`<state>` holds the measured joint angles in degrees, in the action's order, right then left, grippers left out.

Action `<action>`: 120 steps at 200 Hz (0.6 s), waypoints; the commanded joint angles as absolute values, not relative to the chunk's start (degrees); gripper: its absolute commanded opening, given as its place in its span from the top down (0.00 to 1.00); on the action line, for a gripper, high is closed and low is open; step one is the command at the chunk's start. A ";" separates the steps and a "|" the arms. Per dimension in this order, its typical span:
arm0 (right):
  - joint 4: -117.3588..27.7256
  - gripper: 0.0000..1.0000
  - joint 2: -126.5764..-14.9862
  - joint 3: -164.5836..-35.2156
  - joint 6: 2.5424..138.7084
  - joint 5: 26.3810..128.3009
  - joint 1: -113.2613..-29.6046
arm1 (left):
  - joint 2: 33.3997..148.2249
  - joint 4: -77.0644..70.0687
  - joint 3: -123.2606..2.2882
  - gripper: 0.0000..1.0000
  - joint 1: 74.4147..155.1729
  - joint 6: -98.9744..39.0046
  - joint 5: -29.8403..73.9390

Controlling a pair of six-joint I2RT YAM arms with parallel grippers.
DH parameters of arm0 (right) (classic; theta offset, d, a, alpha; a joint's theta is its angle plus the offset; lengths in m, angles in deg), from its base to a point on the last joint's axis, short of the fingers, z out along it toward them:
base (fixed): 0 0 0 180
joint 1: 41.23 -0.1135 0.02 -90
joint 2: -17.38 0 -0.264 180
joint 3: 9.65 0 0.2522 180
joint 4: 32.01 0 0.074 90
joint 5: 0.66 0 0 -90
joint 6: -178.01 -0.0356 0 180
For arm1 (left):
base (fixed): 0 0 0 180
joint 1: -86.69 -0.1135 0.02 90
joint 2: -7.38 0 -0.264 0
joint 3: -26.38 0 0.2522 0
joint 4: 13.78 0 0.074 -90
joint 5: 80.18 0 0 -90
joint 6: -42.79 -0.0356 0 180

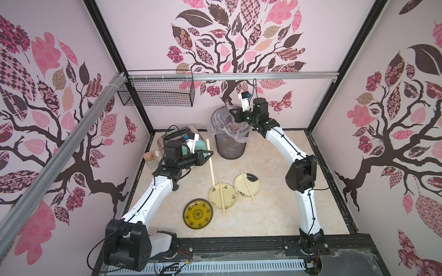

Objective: Remove the packaging of disposable chopsticks
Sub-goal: Place the packet bag in the trash bin.

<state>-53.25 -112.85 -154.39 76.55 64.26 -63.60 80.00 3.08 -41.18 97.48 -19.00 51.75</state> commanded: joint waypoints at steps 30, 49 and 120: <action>-63.77 1.00 -114.17 -157.13 83.35 68.92 -63.99 | 81.90 2.63 -42.50 1.00 97.34 -18.42 53.46; -66.55 1.00 -114.46 -158.16 85.96 72.16 -64.24 | 82.15 2.71 -42.65 1.00 97.35 -18.29 53.67; -71.83 1.00 -116.77 -161.67 90.95 76.62 -66.89 | 82.51 2.80 -42.70 1.00 97.42 -18.06 53.77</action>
